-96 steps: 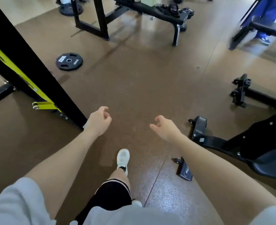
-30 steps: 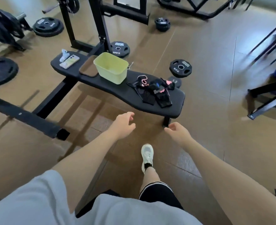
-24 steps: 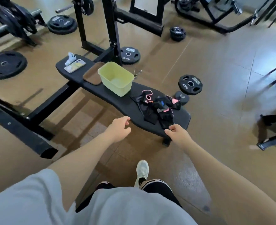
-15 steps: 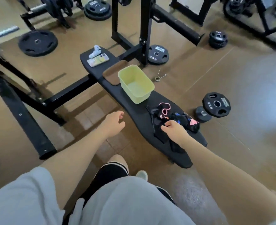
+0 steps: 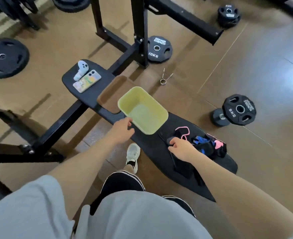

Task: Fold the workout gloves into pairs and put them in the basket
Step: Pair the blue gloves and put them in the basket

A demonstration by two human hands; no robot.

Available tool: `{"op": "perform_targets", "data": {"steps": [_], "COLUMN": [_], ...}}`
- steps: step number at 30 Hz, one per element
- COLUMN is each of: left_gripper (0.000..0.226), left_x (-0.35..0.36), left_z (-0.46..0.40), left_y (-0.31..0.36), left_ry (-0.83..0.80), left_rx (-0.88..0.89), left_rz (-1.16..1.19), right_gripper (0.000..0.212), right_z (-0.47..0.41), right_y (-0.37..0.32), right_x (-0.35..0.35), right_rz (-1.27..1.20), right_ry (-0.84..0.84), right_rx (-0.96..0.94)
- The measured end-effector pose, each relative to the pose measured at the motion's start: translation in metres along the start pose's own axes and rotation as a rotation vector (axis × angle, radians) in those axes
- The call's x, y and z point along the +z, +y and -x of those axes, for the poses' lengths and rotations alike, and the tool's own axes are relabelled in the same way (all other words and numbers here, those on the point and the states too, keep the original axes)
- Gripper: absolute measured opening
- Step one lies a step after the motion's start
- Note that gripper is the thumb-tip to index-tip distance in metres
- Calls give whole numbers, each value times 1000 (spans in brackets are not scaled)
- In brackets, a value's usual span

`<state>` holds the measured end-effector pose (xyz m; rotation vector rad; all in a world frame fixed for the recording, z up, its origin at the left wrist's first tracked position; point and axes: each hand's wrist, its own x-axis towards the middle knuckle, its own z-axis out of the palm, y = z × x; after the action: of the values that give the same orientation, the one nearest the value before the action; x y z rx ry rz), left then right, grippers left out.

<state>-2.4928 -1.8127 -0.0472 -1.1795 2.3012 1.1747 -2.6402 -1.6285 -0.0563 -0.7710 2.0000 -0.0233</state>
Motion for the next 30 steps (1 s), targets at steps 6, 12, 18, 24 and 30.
{"op": "perform_targets", "data": {"steps": [6,12,18,24,30], "left_gripper": [48,47,42,26,26], "left_x": [-27,0,53,116,194], "left_z": [-80,-123,-132,-135,-136], "left_y": [43,91,121,135,132], "left_ry": [-259,-428,-478,-491,-543], "left_rx": [137,287,359,380,232], "left_rz": [-137,-288,-201,-200,-162], "right_gripper": [31,30,27,31,25], "right_z": [-30,-30,-26,-33,-57], "right_y": [-6,22,70,134,201], "right_x": [-27,-20,2,31,34], "right_rz": [-232,-385,-529,-672,-789], "right_ry": [52,160,276,422,521], "right_rx": [194,338,460,581,553]}}
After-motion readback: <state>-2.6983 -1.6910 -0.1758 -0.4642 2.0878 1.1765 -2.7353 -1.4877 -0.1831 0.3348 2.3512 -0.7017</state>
